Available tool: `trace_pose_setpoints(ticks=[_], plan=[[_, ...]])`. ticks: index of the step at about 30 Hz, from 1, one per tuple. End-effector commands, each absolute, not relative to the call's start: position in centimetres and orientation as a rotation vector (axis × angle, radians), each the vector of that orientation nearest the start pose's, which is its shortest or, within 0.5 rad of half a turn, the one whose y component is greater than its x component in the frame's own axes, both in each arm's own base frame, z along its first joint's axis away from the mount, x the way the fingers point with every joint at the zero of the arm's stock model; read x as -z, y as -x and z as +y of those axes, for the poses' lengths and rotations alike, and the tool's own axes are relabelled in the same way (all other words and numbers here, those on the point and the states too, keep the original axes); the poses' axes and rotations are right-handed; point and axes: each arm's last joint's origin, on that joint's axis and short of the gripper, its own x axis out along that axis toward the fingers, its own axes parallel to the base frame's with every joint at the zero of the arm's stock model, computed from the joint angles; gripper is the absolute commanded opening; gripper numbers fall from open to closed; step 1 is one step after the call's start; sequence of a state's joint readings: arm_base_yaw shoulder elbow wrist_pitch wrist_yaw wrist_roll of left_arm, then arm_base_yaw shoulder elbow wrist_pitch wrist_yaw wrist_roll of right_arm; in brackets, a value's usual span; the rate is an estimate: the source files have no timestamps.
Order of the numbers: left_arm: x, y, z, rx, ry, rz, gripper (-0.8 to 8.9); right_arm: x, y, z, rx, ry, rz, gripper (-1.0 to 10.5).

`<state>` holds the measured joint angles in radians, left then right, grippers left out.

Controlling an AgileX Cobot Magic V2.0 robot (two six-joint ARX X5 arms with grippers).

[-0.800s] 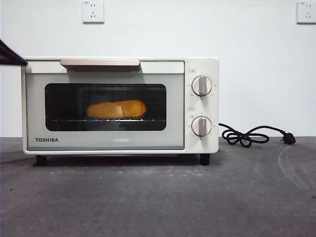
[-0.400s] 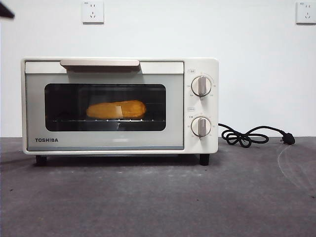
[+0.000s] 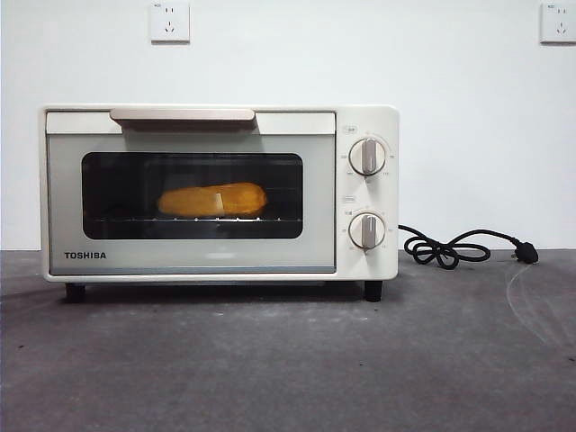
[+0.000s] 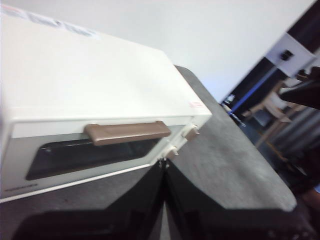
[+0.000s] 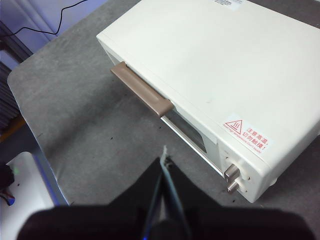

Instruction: Take the corn from the table,put the corn in the oven

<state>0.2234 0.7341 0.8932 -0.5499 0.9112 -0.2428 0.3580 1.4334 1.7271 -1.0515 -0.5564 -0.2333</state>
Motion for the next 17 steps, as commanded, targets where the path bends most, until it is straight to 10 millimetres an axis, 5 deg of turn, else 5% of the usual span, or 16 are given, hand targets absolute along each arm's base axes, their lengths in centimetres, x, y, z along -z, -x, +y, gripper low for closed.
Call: trace_pose_setpoints(ticks=[1, 17], plan=[[-34.7, -13.1, 0.7, 0.617, 0.427, 0.413, -0.04, -42.6, -24.7, 10.9, -0.96, 0.136, 0.682, -0.1], [-33.8, -13.9, 0.8, 0.597, 0.519, 0.505, -0.04, -41.9, -24.0, 10.7, -0.956, 0.114, 0.8, 0.0]])
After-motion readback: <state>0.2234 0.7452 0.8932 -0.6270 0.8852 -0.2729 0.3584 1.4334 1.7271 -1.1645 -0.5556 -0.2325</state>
